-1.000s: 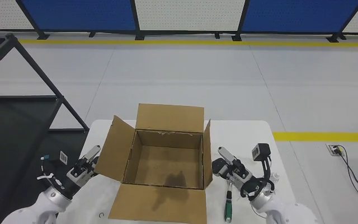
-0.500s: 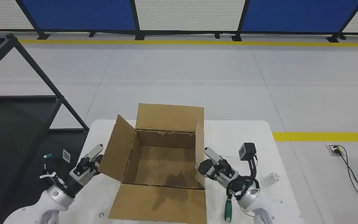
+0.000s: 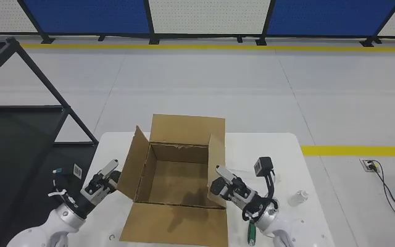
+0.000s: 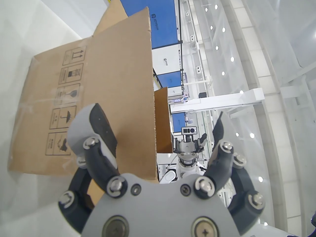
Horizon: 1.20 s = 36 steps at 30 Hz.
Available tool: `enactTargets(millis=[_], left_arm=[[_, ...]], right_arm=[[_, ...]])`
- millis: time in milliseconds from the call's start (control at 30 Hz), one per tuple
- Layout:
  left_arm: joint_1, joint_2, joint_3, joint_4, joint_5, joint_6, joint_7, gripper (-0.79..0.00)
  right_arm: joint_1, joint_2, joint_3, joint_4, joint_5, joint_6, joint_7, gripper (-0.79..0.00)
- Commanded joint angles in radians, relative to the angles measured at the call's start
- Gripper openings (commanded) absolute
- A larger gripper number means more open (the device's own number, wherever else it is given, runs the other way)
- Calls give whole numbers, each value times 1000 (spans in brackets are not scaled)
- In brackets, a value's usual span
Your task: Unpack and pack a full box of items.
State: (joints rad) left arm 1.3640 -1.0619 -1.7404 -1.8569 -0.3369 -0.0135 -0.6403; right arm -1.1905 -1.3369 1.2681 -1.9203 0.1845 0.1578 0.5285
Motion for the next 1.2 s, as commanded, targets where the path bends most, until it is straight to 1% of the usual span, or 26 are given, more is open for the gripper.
enactTargets(millis=[0, 200, 333, 433, 533, 633, 800, 900, 1000, 1100, 1167], left_arm=[[-11, 0, 17, -6, 4, 5, -5, 0], [-60, 0, 86, 3, 43, 30, -21, 0], [-74, 0, 101, 12, 45, 32, -22, 0], [-75, 1, 96, 17, 41, 28, -22, 0], [-67, 2, 77, 18, 27, 19, -11, 0], [-50, 3, 42, 17, 4, 3, -2, 0], [-12, 6, -36, 34, -83, -19, -11, 0], [2, 8, -81, 62, -152, -30, -34, 0], [7, 9, -108, 85, -191, -39, -53, 0], [13, 11, -119, 92, -220, -53, -93, 0], [22, 12, -116, 77, -218, -71, -124, 0]], right_arm=[[30, -4, -27, 29, 2, 3, -5, 0], [114, -17, -98, 125, 14, -3, -40, 0], [122, -20, -107, 133, 12, -12, -61, 0], [107, -17, -95, 112, 5, -22, -72, 0], [76, -11, -70, 70, -11, -30, -74, 0], [41, -1, -31, 13, -44, -20, -42, 0], [-56, 24, 77, -106, -126, 18, 16, 0], [-132, 41, 156, -182, -185, 57, 71, 0], [-186, 54, 211, -236, -239, 104, 123, 0], [-231, 66, 257, -282, -294, 163, 171, 0], [-250, 71, 269, -309, -313, 188, 200, 0]])
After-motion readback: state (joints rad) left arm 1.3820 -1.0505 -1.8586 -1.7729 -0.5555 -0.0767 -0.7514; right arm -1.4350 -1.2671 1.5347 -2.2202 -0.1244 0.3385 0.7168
